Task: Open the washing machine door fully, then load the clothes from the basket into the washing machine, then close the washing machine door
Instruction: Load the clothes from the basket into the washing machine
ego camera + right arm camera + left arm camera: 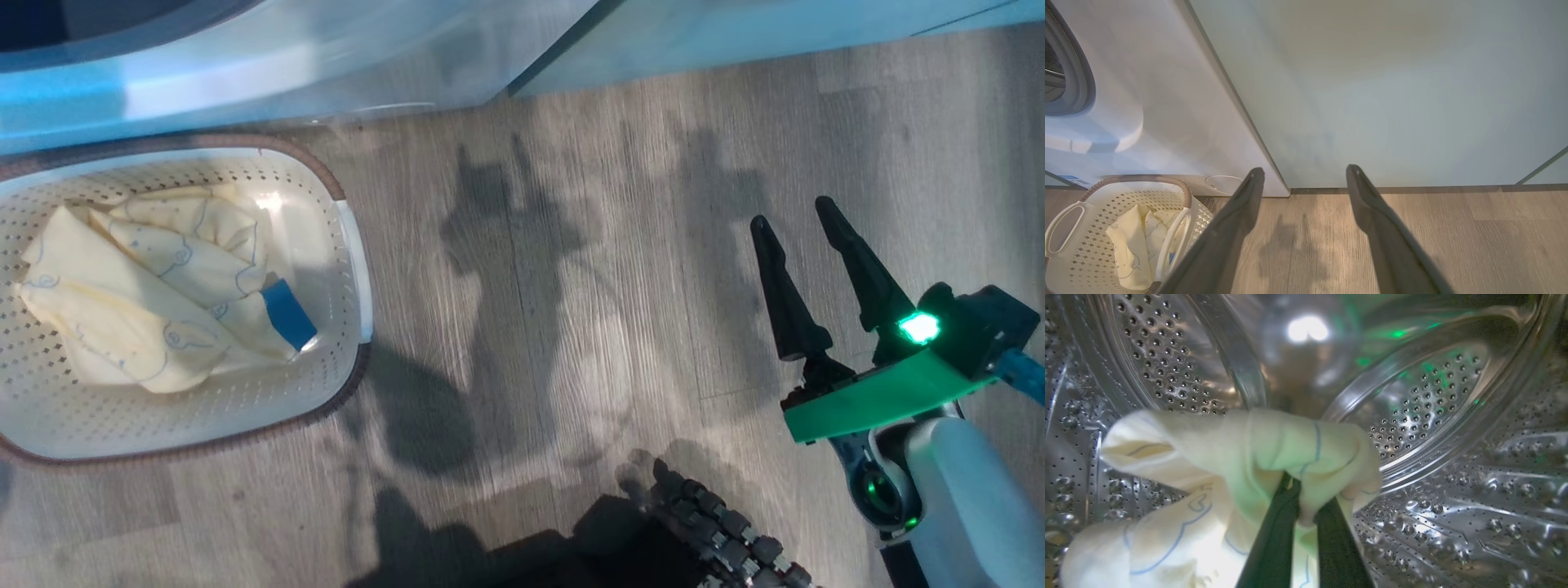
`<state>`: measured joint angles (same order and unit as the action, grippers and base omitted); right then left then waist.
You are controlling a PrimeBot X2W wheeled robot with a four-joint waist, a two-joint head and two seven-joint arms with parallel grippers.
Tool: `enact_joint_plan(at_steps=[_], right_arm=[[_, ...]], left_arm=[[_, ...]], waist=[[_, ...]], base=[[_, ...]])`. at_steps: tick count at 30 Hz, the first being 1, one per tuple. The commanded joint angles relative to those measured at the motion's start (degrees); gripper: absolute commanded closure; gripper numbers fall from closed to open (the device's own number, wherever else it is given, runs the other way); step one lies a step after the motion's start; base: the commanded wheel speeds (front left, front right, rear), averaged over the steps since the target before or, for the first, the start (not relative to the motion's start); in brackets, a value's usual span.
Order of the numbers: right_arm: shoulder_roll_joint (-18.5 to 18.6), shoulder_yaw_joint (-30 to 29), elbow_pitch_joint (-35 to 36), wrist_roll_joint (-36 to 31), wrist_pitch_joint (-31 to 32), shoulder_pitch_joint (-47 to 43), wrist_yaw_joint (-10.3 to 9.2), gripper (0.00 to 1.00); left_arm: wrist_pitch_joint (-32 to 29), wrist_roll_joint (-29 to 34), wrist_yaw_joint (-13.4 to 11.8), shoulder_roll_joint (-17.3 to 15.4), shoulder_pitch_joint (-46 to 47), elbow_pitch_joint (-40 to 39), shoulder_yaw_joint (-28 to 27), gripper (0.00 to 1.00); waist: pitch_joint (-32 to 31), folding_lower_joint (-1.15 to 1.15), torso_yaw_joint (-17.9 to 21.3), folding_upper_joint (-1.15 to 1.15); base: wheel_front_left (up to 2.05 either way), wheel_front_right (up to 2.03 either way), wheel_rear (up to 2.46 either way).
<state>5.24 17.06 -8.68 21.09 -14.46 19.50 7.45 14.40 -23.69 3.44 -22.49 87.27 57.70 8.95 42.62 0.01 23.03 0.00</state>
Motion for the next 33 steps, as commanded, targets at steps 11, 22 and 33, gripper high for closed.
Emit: enact_joint_plan(at_steps=[11, 22, 33], right_arm=[[0.5, 1.1, 0.8, 0.1, -0.5, -0.1, 0.03, 0.0], [0.6, 0.4, 0.4, 0.2, -0.5, -1.0, 0.03, 0.0], [0.9, -0.7, -0.1, 0.0, -0.5, -3.0, 0.03, 0.0]], left_arm=[[0.6, 2.3, -1.2, -1.4, 0.4, -3.7, -6.2, 0.58], [-3.6, 3.0, -0.4, 0.9, 1.3, 10.5, -3.5, 0.0], [-3.4, 2.0, 1.3, 4.0, -5.3, 14.2, -2.2, 0.0]], waist=[[1.1, -0.01, 0.1, 0.0], [-1.8, -0.01, -0.8, 0.0], [-8.2, -0.01, -3.1, 0.0]], base=[[0.0, 0.0, 0.0], [0.0, 0.0, 0.0], [0.0, 0.0, 0.0]])
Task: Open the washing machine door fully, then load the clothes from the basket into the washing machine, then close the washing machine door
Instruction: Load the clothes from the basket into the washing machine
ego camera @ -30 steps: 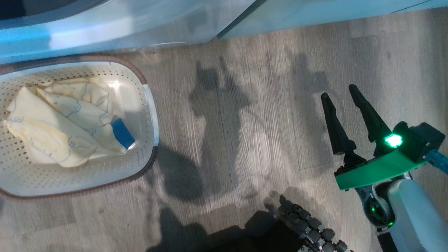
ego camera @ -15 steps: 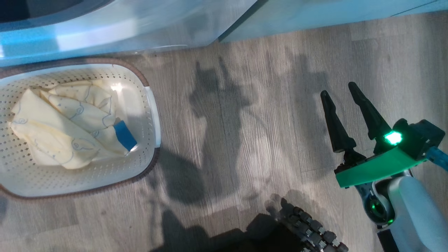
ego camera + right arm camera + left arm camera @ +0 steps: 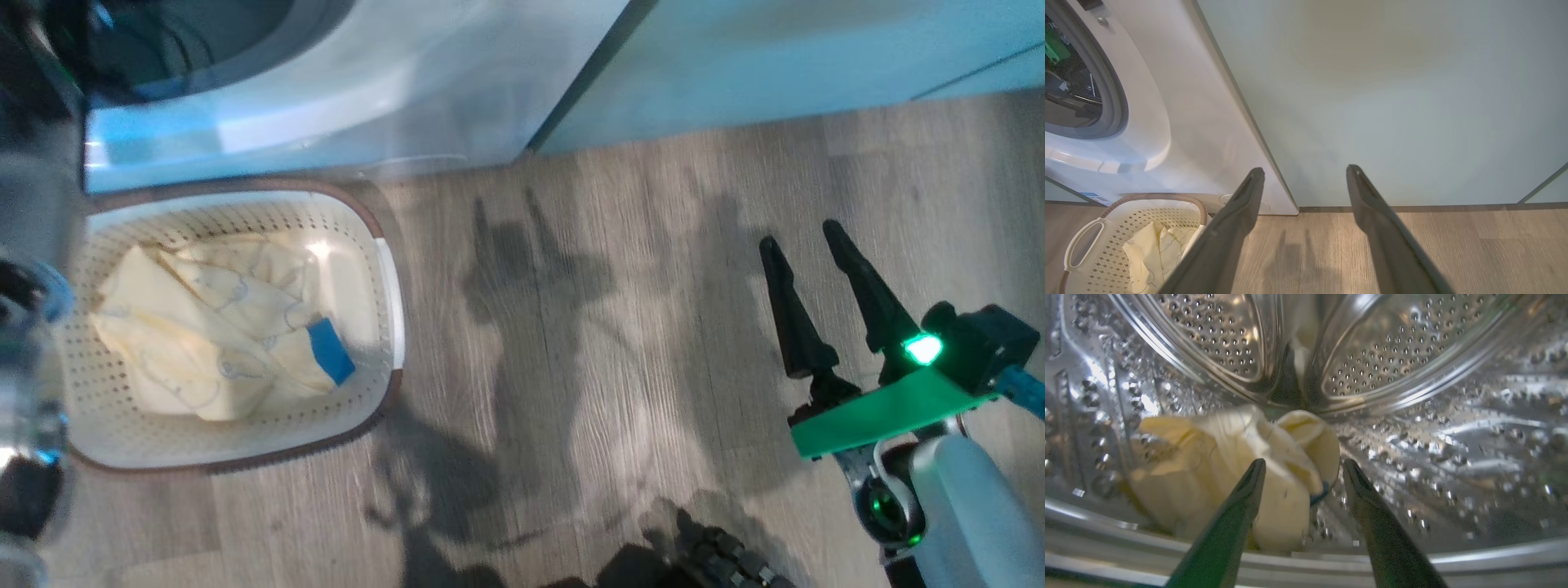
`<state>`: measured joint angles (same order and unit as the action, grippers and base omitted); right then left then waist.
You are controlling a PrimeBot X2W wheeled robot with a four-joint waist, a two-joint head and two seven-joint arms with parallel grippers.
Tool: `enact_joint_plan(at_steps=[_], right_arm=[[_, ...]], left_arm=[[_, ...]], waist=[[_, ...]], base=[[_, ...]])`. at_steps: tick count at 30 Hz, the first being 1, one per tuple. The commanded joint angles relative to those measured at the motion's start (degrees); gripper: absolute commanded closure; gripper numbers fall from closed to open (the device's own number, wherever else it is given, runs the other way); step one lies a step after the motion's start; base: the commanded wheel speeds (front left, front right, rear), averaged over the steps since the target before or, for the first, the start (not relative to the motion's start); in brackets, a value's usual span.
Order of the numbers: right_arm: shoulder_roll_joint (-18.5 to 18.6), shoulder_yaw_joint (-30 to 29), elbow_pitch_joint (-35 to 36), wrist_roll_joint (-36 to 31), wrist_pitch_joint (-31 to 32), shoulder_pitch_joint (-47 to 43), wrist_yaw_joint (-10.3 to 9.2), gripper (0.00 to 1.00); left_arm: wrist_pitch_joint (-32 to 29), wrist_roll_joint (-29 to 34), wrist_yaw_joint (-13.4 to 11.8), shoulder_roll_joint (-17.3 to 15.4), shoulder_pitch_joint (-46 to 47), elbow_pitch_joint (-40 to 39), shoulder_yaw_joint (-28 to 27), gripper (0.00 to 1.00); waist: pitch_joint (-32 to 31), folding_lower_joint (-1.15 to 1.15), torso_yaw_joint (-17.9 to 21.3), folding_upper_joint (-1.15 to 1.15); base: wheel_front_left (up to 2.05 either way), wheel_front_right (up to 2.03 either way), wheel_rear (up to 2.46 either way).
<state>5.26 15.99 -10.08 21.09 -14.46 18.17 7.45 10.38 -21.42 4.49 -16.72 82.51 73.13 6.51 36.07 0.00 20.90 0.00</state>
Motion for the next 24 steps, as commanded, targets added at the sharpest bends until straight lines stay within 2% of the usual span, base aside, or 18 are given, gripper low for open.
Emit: enact_joint_plan(at_steps=[1, 7, 13, 24], right_arm=[[0.9, 0.3, 1.3, 0.0, -0.5, -2.0, 0.03, 0.0], [1.5, 0.0, 1.1, -0.1, -0.5, -3.4, 0.03, 0.0], [2.3, -1.0, 0.9, -0.3, -0.5, -6.1, 0.03, 0.0], [4.2, -3.6, 1.0, -1.3, -0.5, -11.4, 0.03, 0.0]], left_arm=[[1.0, -0.4, 0.5, -1.5, -1.6, -1.1, 0.3, 0.0], [3.2, -1.3, 1.7, 0.0, -8.1, -1.2, 0.7, 0.0], [4.5, -1.6, 2.1, 0.9, -16.5, -4.9, 0.7, 0.0], [4.6, -2.3, 2.7, 0.8, -37.1, -21.0, -1.2, 0.0]], waist=[[-2.5, 0.0, -1.2, 0.0], [-7.1, 0.0, -2.7, 0.0], [-12.5, 0.0, -4.3, 0.0], [-22.5, 0.0, -6.7, 0.0]], base=[[0.0, 0.0, 0.0], [0.0, 0.0, 0.0], [0.0, 0.0, 0.0], [0.0, 0.0, 0.0]])
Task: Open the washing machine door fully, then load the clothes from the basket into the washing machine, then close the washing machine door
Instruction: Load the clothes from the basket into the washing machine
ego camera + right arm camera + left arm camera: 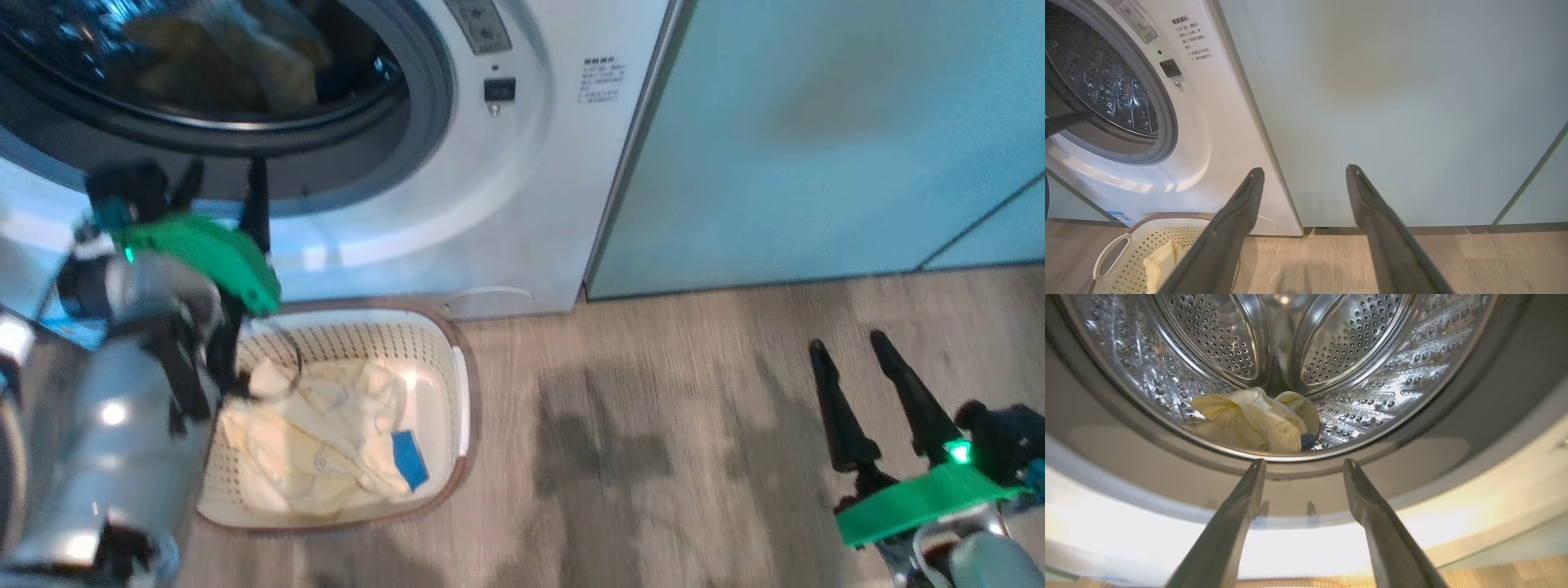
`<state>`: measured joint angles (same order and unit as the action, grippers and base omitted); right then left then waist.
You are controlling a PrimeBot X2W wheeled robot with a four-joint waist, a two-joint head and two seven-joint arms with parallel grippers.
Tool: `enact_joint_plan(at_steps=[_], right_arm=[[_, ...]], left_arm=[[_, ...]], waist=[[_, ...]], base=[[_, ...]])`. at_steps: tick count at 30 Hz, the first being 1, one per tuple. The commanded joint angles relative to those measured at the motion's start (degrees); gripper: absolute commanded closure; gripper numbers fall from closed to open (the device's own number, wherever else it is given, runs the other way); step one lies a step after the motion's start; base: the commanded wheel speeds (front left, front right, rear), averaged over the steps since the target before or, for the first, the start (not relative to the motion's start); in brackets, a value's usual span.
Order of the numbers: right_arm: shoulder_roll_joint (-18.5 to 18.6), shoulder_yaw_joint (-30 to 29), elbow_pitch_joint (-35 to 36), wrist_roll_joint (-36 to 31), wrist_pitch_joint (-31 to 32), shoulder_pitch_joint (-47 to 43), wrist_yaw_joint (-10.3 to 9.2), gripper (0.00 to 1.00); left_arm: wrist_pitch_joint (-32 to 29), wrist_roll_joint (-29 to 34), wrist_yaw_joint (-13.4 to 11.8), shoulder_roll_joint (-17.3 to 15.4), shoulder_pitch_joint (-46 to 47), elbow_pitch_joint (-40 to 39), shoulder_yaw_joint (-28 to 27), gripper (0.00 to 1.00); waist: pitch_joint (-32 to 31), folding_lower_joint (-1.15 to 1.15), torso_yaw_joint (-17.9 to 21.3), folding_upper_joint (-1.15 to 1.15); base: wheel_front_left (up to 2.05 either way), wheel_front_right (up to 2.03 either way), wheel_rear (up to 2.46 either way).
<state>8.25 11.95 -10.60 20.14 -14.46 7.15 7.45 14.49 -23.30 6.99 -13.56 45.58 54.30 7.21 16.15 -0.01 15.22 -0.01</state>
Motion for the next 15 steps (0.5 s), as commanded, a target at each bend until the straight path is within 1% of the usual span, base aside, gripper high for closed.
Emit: enact_joint_plan(at_steps=[1, 9, 10, 15], right_arm=[[1.5, 0.2, 1.5, -0.5, -0.5, -0.8, 0.03, 0.0], [2.0, -1.2, 1.8, -1.4, -0.5, -4.0, 0.03, 0.0], [2.0, -1.2, 1.8, -1.4, -0.5, -4.0, 0.03, 0.0], [2.1, -1.9, 1.7, -1.5, -0.5, -6.4, 0.03, 0.0]], left_arm=[[0.5, -0.5, 0.2, -2.2, -2.3, -3.6, -2.2, 0.0], [0.5, -1.9, 0.4, -2.5, -18.5, -17.8, -4.6, 0.0], [0.5, -1.9, 0.4, -2.5, -18.5, -17.8, -4.6, 0.0], [0.5, -2.8, 0.4, -2.2, -28.4, -26.2, -6.2, 0.0]], waist=[[-3.5, 0.01, -1.3, 0.01], [-8.8, 0.01, -2.6, 0.01], [-8.8, 0.01, -2.6, 0.01], [-12.0, 0.01, -3.4, 0.01]], base=[[0.0, 0.0, 0.0], [0.0, 0.0, 0.0], [0.0, 0.0, 0.0], [0.0, 0.0, 0.0]])
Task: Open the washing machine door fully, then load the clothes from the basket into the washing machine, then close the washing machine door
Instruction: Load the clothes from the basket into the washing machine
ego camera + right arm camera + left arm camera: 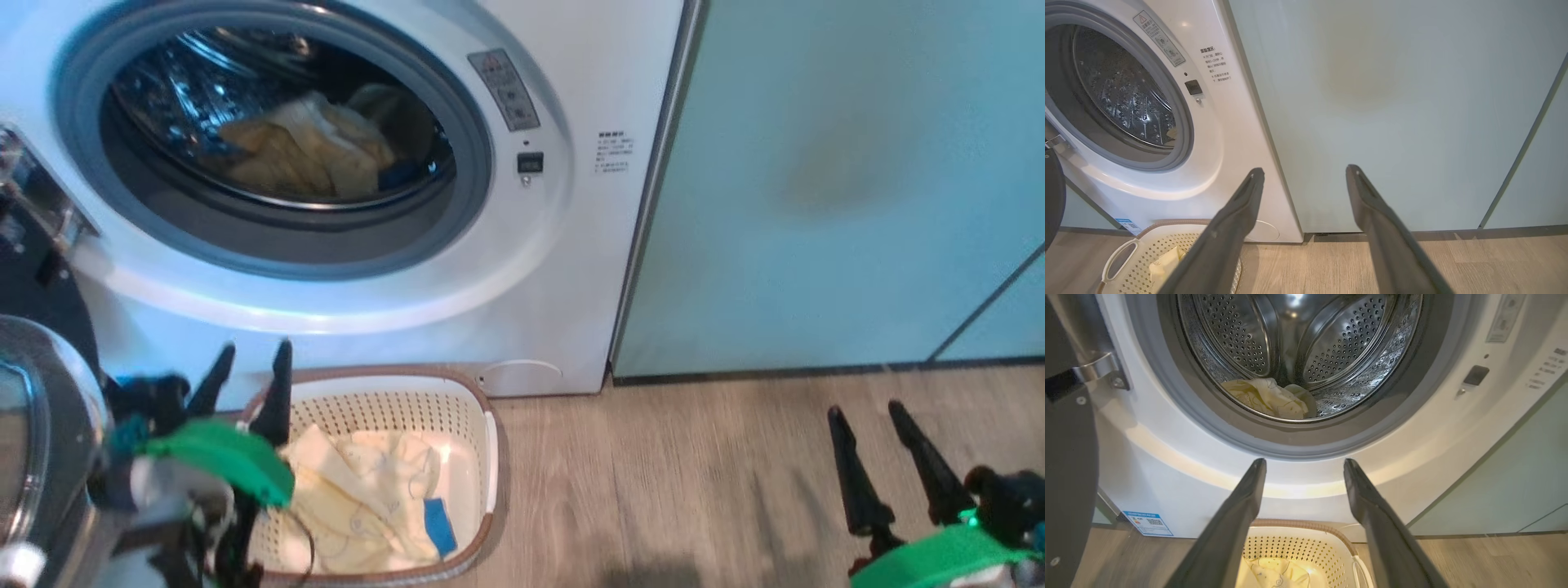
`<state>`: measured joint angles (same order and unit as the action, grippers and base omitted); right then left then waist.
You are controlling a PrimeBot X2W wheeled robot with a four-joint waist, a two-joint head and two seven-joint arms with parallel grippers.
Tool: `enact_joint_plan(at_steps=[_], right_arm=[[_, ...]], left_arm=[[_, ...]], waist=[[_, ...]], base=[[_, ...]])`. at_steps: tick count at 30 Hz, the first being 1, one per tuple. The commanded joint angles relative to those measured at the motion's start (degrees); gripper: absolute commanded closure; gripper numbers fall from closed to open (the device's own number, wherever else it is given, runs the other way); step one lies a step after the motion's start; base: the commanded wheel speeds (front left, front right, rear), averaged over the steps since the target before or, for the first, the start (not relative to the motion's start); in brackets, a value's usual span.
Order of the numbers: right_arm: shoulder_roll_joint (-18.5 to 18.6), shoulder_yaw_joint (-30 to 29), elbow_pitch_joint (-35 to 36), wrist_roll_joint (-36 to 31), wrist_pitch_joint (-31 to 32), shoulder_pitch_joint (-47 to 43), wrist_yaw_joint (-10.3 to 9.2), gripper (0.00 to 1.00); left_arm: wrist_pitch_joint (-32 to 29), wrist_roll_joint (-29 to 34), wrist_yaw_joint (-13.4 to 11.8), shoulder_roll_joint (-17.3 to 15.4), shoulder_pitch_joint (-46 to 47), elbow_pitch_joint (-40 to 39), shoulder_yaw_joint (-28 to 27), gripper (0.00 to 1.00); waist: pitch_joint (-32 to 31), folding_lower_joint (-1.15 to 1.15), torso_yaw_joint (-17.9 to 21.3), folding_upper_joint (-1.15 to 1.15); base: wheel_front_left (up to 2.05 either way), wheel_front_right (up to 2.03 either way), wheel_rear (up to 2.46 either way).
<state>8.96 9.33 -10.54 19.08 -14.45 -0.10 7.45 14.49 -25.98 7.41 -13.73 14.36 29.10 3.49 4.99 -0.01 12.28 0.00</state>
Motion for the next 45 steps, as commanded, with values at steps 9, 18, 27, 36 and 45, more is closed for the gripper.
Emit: enact_joint_plan(at_steps=[9, 18, 27, 36, 45], right_arm=[[1.7, 0.9, 1.8, -0.3, -0.5, -2.0, 0.03, 0.0], [1.7, -0.4, 2.1, -0.3, -0.5, -3.5, 0.03, 0.0], [1.7, -1.2, 2.3, -0.5, -0.5, -4.0, 0.03, 0.0], [1.6, -1.5, 2.3, -0.5, -0.5, -4.0, 0.03, 0.0], [1.6, -1.5, 2.3, -0.5, -0.5, -3.8, 0.03, 0.0]], left_arm=[[0.5, -0.7, 0.0, -2.5, -9.7, -11.5, -5.0, 0.0], [0.1, -1.6, -0.9, -2.3, -15.1, -16.5, -5.4, 0.0], [0.0, -2.2, -1.8, -2.2, -16.2, -17.9, -5.5, 0.0], [0.0, -2.5, -2.3, -2.5, -15.9, -17.6, -5.8, 0.0], [0.2, -2.6, -2.7, -2.5, -16.0, -17.6, -6.0, 0.0]], waist=[[-4.7, 0.01, -0.7, 0.0], [-6.3, 0.01, -1.4, 0.0], [-6.6, 0.01, -1.2, 0.0], [-6.1, 0.01, -0.6, 0.0], [-5.9, 0.01, -0.3, 0.0]], base=[[0.0, 0.0, 0.0], [0.0, 0.0, 0.0], [0.0, 0.0, 0.0], [0.0, 0.0, 0.0], [0.0, 0.0, 0.0]])
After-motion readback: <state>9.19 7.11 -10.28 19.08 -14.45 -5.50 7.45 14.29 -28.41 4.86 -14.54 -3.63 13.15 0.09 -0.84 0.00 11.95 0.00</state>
